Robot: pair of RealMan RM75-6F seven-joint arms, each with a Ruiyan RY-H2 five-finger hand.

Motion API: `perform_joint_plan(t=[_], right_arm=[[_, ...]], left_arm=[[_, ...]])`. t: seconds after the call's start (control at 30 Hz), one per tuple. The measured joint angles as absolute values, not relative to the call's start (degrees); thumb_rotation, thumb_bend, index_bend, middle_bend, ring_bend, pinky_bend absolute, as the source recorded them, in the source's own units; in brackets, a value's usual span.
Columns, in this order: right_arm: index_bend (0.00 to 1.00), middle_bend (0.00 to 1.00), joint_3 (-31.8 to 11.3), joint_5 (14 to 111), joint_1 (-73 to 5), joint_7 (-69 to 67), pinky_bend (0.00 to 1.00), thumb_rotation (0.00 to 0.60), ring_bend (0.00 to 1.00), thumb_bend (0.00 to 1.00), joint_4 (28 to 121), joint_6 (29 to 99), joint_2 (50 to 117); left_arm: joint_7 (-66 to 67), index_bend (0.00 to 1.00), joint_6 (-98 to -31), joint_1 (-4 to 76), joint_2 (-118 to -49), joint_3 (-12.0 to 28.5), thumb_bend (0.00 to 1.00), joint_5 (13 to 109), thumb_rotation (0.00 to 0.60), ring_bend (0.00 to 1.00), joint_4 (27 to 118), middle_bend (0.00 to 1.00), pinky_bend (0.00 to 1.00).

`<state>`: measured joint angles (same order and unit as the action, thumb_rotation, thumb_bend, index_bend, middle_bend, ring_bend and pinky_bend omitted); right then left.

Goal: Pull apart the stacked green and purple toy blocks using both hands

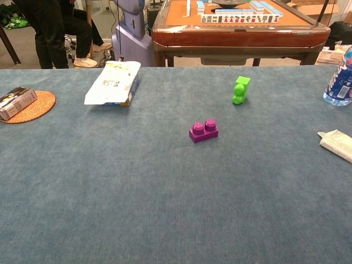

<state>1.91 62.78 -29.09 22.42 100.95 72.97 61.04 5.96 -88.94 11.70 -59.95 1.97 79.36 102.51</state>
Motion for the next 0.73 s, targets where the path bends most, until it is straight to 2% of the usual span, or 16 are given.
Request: perform_joint_plan(t=[0.17,0.4,0.73], right_arm=[[0.17,0.36,2.70,65.97,-25.21,21.52,0.43,0.600,0.34,0.00,101.27,77.35,60.28],[0.19,0.36,2.98,70.45,-19.95,20.02,0.43,0.600,0.34,0.00,102.24,82.43,58.87],[0.19,0.36,1.32,71.38,-17.03,16.83,0.43,0.600,0.34,0.00,101.63,82.36,58.00]], left_arm=[[3.83,0.17,-88.09,8.35,-56.74,-0.99,0.06,78.90,0.600,0.18,103.09,0.16,0.36],[2.65,0.17,-88.23,5.58,-57.28,-1.76,0.06,78.84,0.600,0.18,102.21,0.17,0.36],[3.46,0.17,-87.84,4.43,-57.51,-1.30,0.06,79.47,0.600,0.18,102.05,0.18,0.36]])
